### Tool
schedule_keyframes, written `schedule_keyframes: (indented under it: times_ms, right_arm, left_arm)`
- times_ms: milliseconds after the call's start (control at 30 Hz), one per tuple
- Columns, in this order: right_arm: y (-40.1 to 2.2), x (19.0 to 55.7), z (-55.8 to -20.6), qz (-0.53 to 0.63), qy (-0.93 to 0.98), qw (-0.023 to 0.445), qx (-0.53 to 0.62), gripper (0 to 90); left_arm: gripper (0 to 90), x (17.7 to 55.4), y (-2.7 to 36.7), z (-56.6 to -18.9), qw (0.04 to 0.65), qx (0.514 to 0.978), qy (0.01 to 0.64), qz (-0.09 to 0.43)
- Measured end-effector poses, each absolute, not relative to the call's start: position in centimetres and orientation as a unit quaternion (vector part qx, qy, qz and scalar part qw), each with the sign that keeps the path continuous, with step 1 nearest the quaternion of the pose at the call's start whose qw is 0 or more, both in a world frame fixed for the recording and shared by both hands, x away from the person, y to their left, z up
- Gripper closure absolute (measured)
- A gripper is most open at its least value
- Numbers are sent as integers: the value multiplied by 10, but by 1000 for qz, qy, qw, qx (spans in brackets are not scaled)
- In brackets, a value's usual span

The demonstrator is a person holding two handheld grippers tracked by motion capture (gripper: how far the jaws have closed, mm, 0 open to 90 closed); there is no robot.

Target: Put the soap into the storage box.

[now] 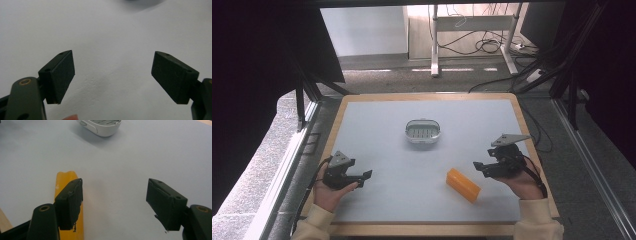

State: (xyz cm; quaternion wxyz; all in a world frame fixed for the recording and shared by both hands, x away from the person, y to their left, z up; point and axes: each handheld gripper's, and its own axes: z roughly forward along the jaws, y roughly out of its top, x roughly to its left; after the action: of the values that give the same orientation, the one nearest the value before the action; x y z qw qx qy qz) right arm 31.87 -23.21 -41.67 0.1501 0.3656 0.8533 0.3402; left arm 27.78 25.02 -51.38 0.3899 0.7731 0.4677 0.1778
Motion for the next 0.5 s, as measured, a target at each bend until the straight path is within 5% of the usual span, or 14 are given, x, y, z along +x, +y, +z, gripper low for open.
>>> schedule_keyframes:
  times_ms: [500]
  right_arm:
    - [-205, 308, -411, 324, 877, 140, 325, 363]
  left_arm:
    - [191, 277, 248, -513, 389, 777, 462, 179]
